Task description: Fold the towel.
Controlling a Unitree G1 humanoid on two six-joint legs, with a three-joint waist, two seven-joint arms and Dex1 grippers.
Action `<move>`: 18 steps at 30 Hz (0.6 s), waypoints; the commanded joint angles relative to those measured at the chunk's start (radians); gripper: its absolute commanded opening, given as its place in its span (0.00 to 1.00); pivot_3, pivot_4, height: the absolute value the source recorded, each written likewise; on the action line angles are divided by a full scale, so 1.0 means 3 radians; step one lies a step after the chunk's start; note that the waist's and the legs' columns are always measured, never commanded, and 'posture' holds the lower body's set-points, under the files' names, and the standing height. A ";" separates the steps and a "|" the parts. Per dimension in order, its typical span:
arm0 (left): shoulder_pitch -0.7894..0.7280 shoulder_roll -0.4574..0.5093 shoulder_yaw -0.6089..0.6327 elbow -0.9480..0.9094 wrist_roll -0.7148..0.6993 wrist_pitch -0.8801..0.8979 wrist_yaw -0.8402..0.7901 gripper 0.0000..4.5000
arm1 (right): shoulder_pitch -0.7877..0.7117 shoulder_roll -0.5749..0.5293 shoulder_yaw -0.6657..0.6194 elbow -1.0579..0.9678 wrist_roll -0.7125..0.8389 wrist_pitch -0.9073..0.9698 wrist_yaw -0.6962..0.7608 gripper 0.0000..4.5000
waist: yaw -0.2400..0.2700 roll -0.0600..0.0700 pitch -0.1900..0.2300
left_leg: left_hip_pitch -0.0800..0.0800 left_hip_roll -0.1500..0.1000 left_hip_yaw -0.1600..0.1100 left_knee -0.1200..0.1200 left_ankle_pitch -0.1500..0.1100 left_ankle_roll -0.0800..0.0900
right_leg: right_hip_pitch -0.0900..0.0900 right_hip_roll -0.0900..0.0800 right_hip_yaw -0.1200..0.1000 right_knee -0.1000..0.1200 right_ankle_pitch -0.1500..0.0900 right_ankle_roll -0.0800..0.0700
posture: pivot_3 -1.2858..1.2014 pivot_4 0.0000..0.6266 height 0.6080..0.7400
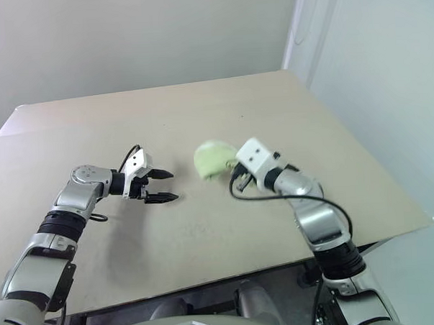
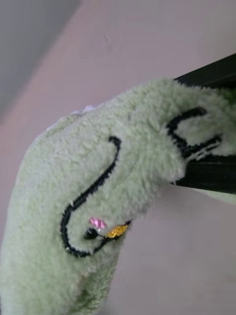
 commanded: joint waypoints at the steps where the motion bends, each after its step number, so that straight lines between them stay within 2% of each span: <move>1: -0.0136 -0.0001 0.0069 0.0056 0.0001 -0.0097 0.0001 0.94 | -0.0168 -0.0144 -0.0522 -0.0053 0.0225 0.0188 -0.0072 0.00 | 0.0008 0.0000 0.0000 | 0.0000 0.0000 0.0000 0.0000 0.0000 0.0000 | 0.0000 0.0000 0.0000 0.0000 0.0000 0.0000 | 0.52 0.00 1.00; 5: -0.0157 -0.0026 0.0058 0.0113 0.0009 -0.0142 -0.0001 0.94 | -0.0230 -0.0460 -0.0797 0.0241 0.0128 0.0109 -0.0234 0.00 | 0.0005 0.0001 0.0001 | -0.0001 0.0000 0.0001 -0.0001 0.0000 0.0000 | 0.0000 -0.0001 0.0000 -0.0002 0.0000 0.0000 | 0.52 0.00 1.00; 9: -0.0191 -0.0063 0.0045 0.0170 0.0032 -0.0184 0.0011 0.94 | 0.0084 -0.0843 -0.0597 0.0544 -0.0242 -0.0181 -0.0357 0.00 | 0.0003 0.0001 0.0001 | 0.0000 0.0000 0.0002 -0.0005 0.0000 0.0000 | -0.0002 -0.0001 0.0000 -0.0003 -0.0001 0.0000 | 0.52 0.00 1.00; 12: -0.0209 -0.0078 0.0048 0.0192 0.0043 -0.0200 0.0009 0.94 | 0.0244 -0.0844 -0.0478 0.0588 -0.0322 -0.0273 -0.0396 0.00 | -0.0015 0.0003 0.0001 | 0.0000 0.0000 0.0003 -0.0008 0.0000 0.0001 | -0.0002 0.0001 0.0002 -0.0002 -0.0001 0.0000 | 0.52 0.00 1.00; 18: -0.0225 -0.0073 0.0060 0.0113 0.0048 -0.0147 -0.0006 0.94 | 0.0602 -0.0563 -0.0227 0.0455 -0.0359 -0.0244 -0.0499 0.00 | -0.0021 0.0004 0.0002 | 0.0001 0.0000 0.0007 -0.0006 0.0000 0.0000 | -0.0002 0.0002 0.0007 0.0002 -0.0001 0.0000 | 0.52 0.00 1.00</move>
